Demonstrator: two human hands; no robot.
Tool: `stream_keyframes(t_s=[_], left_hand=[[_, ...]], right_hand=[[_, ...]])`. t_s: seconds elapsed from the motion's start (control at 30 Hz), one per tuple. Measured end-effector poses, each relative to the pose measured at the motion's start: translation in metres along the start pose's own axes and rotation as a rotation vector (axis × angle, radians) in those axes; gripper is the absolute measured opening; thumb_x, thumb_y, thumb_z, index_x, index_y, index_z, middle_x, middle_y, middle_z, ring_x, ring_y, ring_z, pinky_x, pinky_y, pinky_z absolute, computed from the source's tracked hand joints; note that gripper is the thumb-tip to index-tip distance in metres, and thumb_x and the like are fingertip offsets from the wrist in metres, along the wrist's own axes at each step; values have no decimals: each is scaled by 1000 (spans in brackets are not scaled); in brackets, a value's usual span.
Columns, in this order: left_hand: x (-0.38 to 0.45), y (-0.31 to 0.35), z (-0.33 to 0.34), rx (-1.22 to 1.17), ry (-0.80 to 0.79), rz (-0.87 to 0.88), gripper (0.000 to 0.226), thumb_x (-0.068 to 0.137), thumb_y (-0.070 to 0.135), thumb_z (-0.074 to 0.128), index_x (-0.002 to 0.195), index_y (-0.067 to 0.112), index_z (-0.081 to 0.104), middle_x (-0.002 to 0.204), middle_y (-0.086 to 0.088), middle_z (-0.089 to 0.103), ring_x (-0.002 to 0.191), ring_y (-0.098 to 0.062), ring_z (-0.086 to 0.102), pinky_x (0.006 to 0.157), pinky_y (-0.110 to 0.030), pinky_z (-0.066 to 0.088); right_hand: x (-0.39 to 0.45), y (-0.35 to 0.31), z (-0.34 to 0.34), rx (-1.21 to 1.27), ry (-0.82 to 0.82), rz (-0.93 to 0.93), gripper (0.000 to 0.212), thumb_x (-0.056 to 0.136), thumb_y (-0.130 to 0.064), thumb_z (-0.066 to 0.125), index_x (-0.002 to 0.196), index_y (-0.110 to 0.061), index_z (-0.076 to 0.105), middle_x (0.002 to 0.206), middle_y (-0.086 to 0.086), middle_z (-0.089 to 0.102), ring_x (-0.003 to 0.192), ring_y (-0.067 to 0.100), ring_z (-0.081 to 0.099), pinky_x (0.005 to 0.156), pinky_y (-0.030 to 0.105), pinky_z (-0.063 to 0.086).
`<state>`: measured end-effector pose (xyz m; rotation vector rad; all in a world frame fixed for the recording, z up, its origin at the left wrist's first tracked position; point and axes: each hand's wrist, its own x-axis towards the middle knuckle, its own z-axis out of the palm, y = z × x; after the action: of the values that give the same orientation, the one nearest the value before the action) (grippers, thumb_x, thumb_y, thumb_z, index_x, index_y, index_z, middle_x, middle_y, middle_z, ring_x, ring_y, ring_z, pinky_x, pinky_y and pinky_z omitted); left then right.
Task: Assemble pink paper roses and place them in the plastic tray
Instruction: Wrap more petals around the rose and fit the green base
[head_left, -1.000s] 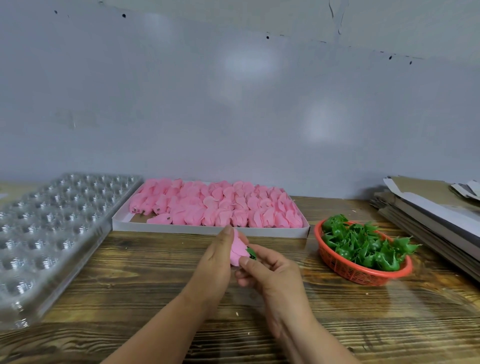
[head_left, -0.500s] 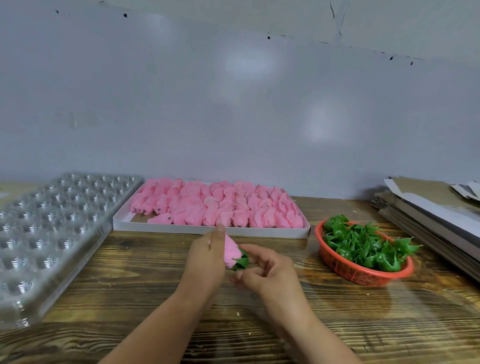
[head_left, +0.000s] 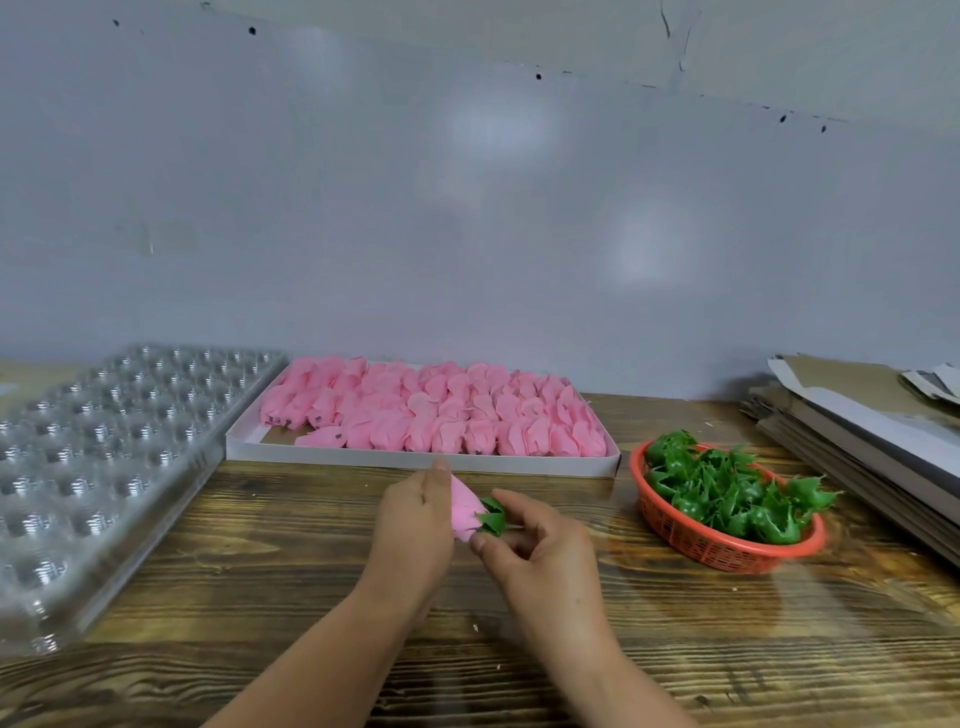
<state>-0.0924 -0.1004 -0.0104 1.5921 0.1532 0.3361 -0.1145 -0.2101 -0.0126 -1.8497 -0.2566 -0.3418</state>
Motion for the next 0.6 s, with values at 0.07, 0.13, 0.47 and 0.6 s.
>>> stream_keyframes(t_s=[0.07, 0.13, 0.47, 0.6], left_hand=[[-2, -1, 2, 14, 8, 17, 45, 103, 27, 39, 65, 9, 56, 56, -2, 55, 54, -15, 49, 54, -27, 36], [-2, -2, 3, 6, 19, 7, 46, 103, 26, 39, 64, 9, 55, 55, -3, 54, 54, -16, 49, 54, -27, 36], [-3, -1, 2, -52, 60, 1, 44, 103, 28, 39, 67, 12, 58, 48, 5, 55, 50, -13, 51, 51, -26, 36], [0, 3, 0, -183, 93, -161, 45, 104, 28, 39, 69, 5, 55, 42, 3, 51, 36, -8, 43, 36, -21, 32]], right_hand=[[0, 1, 2, -25, -30, -1, 35, 76, -1, 71, 95, -31, 70, 80, -10, 73, 68, 7, 62, 70, 26, 55], [-1, 0, 4, -14, -60, 5, 33, 77, -1, 70, 100, -25, 72, 83, 8, 73, 69, 15, 58, 72, 39, 53], [-4, -3, 4, 59, -5, -23, 54, 75, 11, 57, 83, -41, 68, 84, 1, 73, 68, 16, 65, 69, 37, 54], [-6, -5, 5, 96, -69, -13, 61, 76, 21, 46, 94, -33, 68, 85, -19, 73, 79, 1, 70, 72, 12, 51]])
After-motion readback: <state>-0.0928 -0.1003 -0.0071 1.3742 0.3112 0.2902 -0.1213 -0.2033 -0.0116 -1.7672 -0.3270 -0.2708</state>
